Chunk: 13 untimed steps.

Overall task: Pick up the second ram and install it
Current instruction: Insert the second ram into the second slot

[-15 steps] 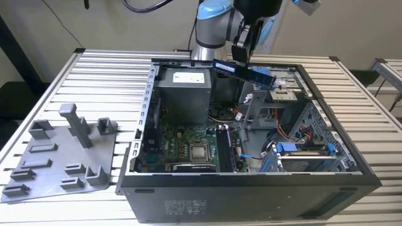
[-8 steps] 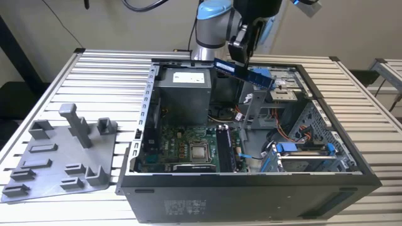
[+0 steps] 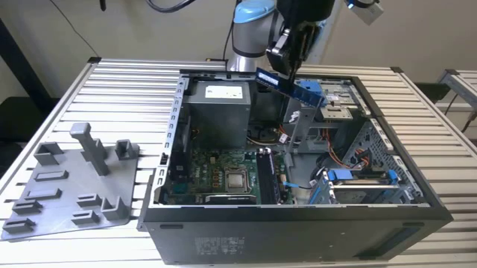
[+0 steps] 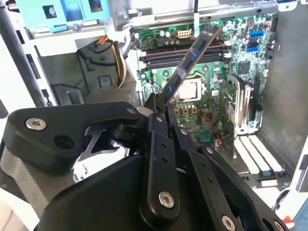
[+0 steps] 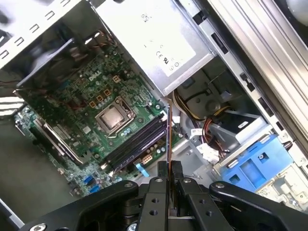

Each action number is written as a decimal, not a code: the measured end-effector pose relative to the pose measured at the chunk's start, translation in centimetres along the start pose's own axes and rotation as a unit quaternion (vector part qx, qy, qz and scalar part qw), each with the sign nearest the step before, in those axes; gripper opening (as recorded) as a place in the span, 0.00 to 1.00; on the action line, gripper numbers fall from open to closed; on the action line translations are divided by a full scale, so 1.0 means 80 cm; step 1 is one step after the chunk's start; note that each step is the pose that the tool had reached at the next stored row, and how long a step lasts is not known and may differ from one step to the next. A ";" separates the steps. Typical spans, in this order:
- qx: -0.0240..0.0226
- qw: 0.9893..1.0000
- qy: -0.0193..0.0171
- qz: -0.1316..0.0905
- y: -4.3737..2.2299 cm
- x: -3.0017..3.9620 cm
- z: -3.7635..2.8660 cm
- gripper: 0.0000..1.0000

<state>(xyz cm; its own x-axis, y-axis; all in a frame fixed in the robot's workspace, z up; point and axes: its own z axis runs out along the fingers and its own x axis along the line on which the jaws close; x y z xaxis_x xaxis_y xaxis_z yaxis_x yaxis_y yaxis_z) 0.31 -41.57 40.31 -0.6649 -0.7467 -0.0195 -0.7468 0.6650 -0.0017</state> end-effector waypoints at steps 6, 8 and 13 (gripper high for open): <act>0.001 0.999 0.000 0.047 0.0000 0.0000 0.0008 0.14; 0.001 0.998 0.000 0.062 0.0000 0.0000 0.0010 0.14; 0.002 0.995 0.000 0.103 0.0000 0.0000 0.0017 0.14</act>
<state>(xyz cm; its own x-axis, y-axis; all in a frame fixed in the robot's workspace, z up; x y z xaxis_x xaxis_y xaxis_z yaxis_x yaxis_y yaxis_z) 0.31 -41.57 40.18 -0.8039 -0.5944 -0.0193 -0.5945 0.8041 -0.0018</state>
